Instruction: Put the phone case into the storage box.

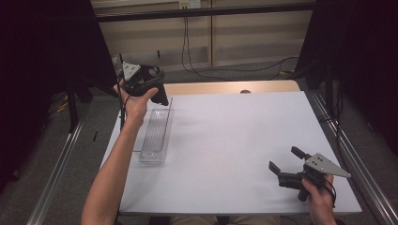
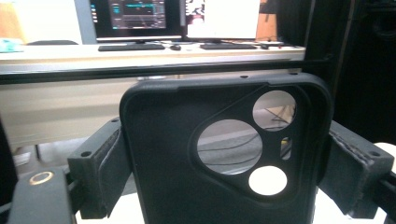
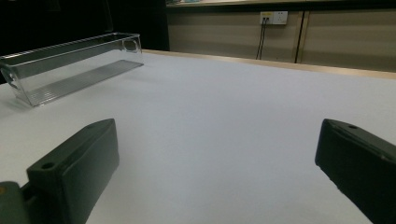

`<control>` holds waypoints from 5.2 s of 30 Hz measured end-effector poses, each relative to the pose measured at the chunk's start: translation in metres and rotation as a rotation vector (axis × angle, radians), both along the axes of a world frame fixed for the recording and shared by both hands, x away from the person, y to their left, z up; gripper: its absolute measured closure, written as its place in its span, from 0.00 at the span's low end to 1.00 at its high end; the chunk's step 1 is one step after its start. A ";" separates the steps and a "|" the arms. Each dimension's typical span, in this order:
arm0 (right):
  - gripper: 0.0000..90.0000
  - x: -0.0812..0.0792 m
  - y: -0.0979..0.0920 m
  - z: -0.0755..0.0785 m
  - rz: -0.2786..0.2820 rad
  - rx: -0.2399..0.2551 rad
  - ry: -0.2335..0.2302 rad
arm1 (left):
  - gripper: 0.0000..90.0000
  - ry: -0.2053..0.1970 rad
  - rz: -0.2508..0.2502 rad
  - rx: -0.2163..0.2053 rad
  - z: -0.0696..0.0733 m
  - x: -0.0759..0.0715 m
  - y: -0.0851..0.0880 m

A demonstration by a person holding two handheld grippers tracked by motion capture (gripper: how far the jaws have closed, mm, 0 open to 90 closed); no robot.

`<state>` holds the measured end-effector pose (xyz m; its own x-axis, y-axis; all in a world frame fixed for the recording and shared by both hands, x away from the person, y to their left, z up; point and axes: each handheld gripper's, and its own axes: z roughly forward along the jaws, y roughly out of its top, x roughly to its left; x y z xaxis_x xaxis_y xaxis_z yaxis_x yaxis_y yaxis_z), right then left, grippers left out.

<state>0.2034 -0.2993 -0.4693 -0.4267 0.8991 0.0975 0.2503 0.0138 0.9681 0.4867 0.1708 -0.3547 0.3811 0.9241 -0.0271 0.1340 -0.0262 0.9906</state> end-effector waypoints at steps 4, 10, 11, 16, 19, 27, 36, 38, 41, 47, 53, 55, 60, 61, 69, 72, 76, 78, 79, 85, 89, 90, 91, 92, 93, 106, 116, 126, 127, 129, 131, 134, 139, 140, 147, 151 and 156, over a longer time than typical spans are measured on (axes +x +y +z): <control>0.00 0.000 0.000 0.000 -0.001 -0.001 0.000 | 0.15 -0.007 -0.004 0.001 -0.004 0.006 0.000; 0.00 0.000 0.000 0.000 0.001 -0.001 0.002 | 0.15 0.007 0.019 0.005 -0.012 0.014 -0.002; 0.00 0.000 0.000 0.000 0.000 0.000 -0.002 | 0.15 0.012 0.029 0.010 -0.013 0.014 -0.003; 0.00 0.000 0.000 -0.001 0.000 -0.002 -0.002 | 0.15 0.027 0.030 0.011 -0.021 0.020 -0.004; 0.00 0.000 0.000 0.000 -0.007 0.005 0.001 | 0.15 0.043 0.058 0.026 -0.025 0.022 -0.004; 0.00 0.000 0.000 -0.001 0.007 -0.003 0.000 | 0.15 0.044 0.079 0.037 -0.033 0.027 -0.010; 0.00 0.000 -0.001 -0.001 0.006 -0.002 0.003 | 0.15 0.070 0.113 0.016 -0.046 0.037 -0.006; 0.00 0.000 -0.001 -0.001 0.004 -0.002 0.001 | 0.15 0.077 0.132 0.021 -0.047 0.037 -0.006; 0.00 0.000 -0.001 -0.001 0.007 -0.004 0.001 | 0.15 0.083 0.129 0.028 -0.049 0.037 -0.007; 0.00 0.001 -0.001 -0.001 0.012 -0.004 0.007 | 0.15 0.082 0.114 0.028 -0.053 0.038 -0.009; 0.00 0.001 -0.001 -0.002 0.015 -0.008 0.003 | 0.15 0.103 0.123 0.046 -0.056 0.038 -0.008; 0.00 0.000 -0.001 -0.001 0.014 -0.007 0.006 | 0.15 0.110 0.137 0.041 -0.057 0.038 -0.007; 0.00 0.001 -0.001 -0.001 0.016 -0.007 0.005 | 0.15 0.114 0.109 0.043 -0.060 0.039 -0.007; 0.00 0.001 -0.001 -0.002 0.017 -0.009 0.003 | 0.14 0.113 0.118 0.043 -0.060 0.039 -0.006; 0.00 0.001 -0.001 -0.002 0.018 -0.008 0.004 | 0.14 0.124 0.123 0.047 -0.065 0.040 -0.007; 0.00 0.001 -0.001 -0.001 0.019 -0.008 0.003 | 0.14 0.120 0.116 0.043 -0.066 0.041 -0.009; 0.00 0.001 -0.001 -0.002 0.019 -0.007 0.004 | 0.14 0.128 0.115 0.051 -0.068 0.041 -0.010; 0.00 0.001 -0.001 -0.002 0.021 -0.007 0.003 | 0.13 0.122 0.117 0.051 -0.069 0.042 -0.010; 0.00 0.000 -0.001 -0.002 0.021 -0.006 0.004 | 0.13 0.126 0.120 0.060 -0.068 0.042 -0.010; 0.00 0.001 -0.001 -0.002 0.019 -0.009 0.002 | 0.13 0.125 0.108 0.057 -0.067 0.042 -0.008; 0.00 0.001 -0.001 -0.002 0.021 -0.006 0.006 | 0.13 0.125 0.101 0.061 -0.067 0.042 -0.008; 0.00 0.001 -0.001 -0.002 0.020 -0.006 0.006 | 0.12 0.122 0.102 0.046 -0.067 0.041 -0.009; 0.00 0.001 -0.001 -0.002 0.021 -0.007 0.006 | 0.12 0.121 0.094 0.065 -0.066 0.041 -0.009; 0.00 0.000 -0.001 -0.002 0.022 -0.005 0.007 | 0.11 0.124 0.101 0.061 -0.066 0.041 -0.010; 0.00 0.000 -0.001 -0.002 0.023 -0.007 0.007 | 0.09 0.123 0.098 0.061 -0.066 0.040 -0.011; 0.00 0.001 -0.001 -0.002 0.033 -0.007 0.006 | 0.09 0.094 0.124 0.050 -0.065 0.042 -0.014; 0.00 0.001 -0.001 -0.002 0.035 -0.003 0.007 | 0.09 0.089 0.131 0.059 -0.066 0.045 -0.015; 0.00 0.000 -0.001 -0.002 0.032 0.004 0.010 | 0.09 0.073 0.101 0.051 -0.067 0.050 -0.017; 0.00 0.000 -0.001 -0.002 0.034 0.003 0.009 | 0.08 0.072 0.094 0.051 -0.067 0.050 -0.017; 0.00 0.001 -0.001 -0.002 0.036 -0.003 0.009 | 0.07 0.071 0.091 0.044 -0.067 0.050 -0.018; 0.00 0.000 -0.001 -0.002 0.038 -0.003 0.008 | 0.07 0.064 0.085 0.037 -0.067 0.051 -0.017; 0.00 0.000 -0.001 -0.002 0.042 -0.003 0.010 | 0.06 0.062 0.086 0.041 -0.067 0.052 -0.016; 0.00 0.001 -0.001 -0.002 0.042 -0.003 0.009 | 0.04 0.067 0.082 0.032 -0.065 0.052 -0.016; 0.00 0.001 -0.001 -0.002 0.043 -0.004 0.009 | 0.03 0.058 0.066 0.028 -0.065 0.052 -0.015; 0.00 0.001 -0.001 -0.002 0.043 -0.004 0.008 | 0.02 0.045 0.053 0.018 -0.059 0.050 -0.011; 0.00 0.001 -0.001 -0.002 0.046 -0.006 0.009 | 0.02 0.038 0.047 0.008 -0.055 0.050 -0.007; 0.00 0.001 0.000 -0.002 0.051 -0.009 0.007 | 0.02 0.028 0.055 0.012 -0.050 0.048 -0.003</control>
<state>0.2044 -0.2998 -0.4717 -0.4712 0.8771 0.0928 0.2555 0.0350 0.9662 0.5346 0.1675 -0.4052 0.3286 0.9441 -0.0259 0.1632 -0.0297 0.9862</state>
